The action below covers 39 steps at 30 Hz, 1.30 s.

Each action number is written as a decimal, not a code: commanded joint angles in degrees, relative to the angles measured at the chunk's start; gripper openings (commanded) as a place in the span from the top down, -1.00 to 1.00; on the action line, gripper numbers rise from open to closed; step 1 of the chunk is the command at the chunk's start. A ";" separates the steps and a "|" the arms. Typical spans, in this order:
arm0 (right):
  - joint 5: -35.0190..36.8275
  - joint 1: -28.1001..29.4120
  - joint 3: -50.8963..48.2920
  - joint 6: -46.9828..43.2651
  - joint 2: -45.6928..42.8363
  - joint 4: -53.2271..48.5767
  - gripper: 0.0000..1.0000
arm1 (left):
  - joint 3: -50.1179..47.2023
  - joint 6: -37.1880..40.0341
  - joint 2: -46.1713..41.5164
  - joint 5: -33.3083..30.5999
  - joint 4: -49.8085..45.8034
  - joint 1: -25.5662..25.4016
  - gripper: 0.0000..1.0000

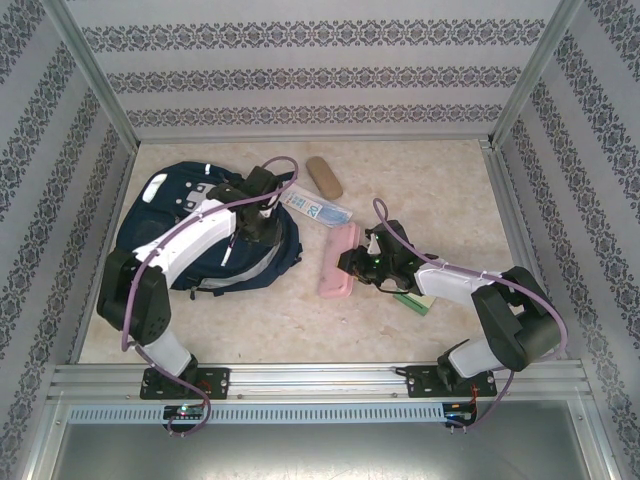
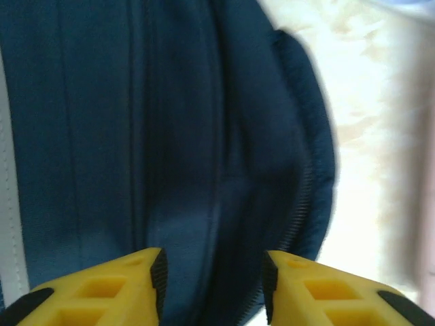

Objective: Pack the student bag

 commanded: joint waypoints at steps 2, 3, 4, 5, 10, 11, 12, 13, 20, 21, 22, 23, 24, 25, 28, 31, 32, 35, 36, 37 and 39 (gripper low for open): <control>-1.52 -0.48 1.99 -0.40 -0.79 2.06 0.37 | 0.94 5.36 2.19 -6.86 -4.33 -0.02 0.04; -1.61 -0.47 1.98 -0.29 -0.77 2.20 0.37 | 1.30 5.57 2.93 -8.26 -4.78 -0.04 0.03; -1.71 -0.47 1.95 -0.25 -0.79 2.33 0.37 | 1.72 5.66 3.71 -9.52 -5.25 -0.02 0.02; -1.76 -0.41 1.91 -0.19 -0.80 2.36 0.36 | 1.93 5.66 4.01 -10.75 -5.38 -0.07 0.02; -2.15 -0.39 1.88 0.26 -0.65 3.14 0.35 | 2.30 6.14 5.11 -16.82 -5.66 -0.16 0.01; -2.22 -0.40 1.91 0.41 -0.66 3.28 0.35 | 2.16 6.34 5.52 -17.46 -5.64 -0.16 -0.01; -2.24 -0.41 1.95 0.52 -0.52 3.40 0.35 | 1.90 6.89 6.09 -17.92 -5.48 -0.19 -0.02; -2.20 -0.39 2.04 0.52 -0.41 3.42 0.34 | 1.61 7.39 6.95 -18.56 -5.22 -0.19 -0.01; -2.67 -0.39 2.39 0.87 -0.23 3.85 0.34 | 1.90 7.50 8.60 -21.25 -5.58 -0.15 0.82; -2.68 -0.39 2.50 1.02 -0.29 3.82 0.33 | 2.27 7.29 7.54 -20.97 -5.65 -0.17 0.94; -2.81 -0.40 2.60 1.12 -0.44 3.90 0.33 | 2.81 7.29 6.48 -20.54 -5.84 -0.13 1.00; -2.98 -0.39 2.85 1.34 -0.46 4.10 0.33 | 3.67 7.08 5.26 -20.19 -6.16 -0.12 1.00; -3.11 -0.40 3.17 1.65 -0.47 4.18 0.33 | 4.66 6.90 3.91 -19.91 -6.56 -0.12 1.00; -3.27 -0.34 3.43 2.01 -0.57 4.45 0.33 | 5.48 6.68 2.71 -19.43 -6.63 0.01 1.00; -3.87 -0.13 4.96 3.01 -0.40 5.25 0.33 | 8.08 5.47 -1.89 -14.26 -6.29 1.57 1.00; -4.22 0.38 7.18 3.91 0.32 6.04 0.32 | 10.36 4.21 -5.35 -8.38 -5.66 4.09 1.00; -4.35 0.54 8.02 4.25 0.69 6.45 0.32 | 11.13 3.93 -6.08 -6.68 -5.54 4.85 1.00; -5.13 1.34 11.45 5.49 2.89 7.96 0.32 | 12.76 2.97 -7.72 -1.14 -5.04 7.59 1.00; -5.27 1.81 12.85 5.91 3.95 8.72 0.31 | 13.15 2.62 -8.14 0.67 -4.72 8.60 1.00; -5.56 2.26 14.42 6.49 5.32 9.56 0.31 | 13.28 2.22 -8.36 2.69 -4.49 9.47 1.00; -6.01 3.31 17.72 7.38 8.50 10.80 0.31 | 13.39 0.79 -8.90 5.94 -3.69 11.23 1.00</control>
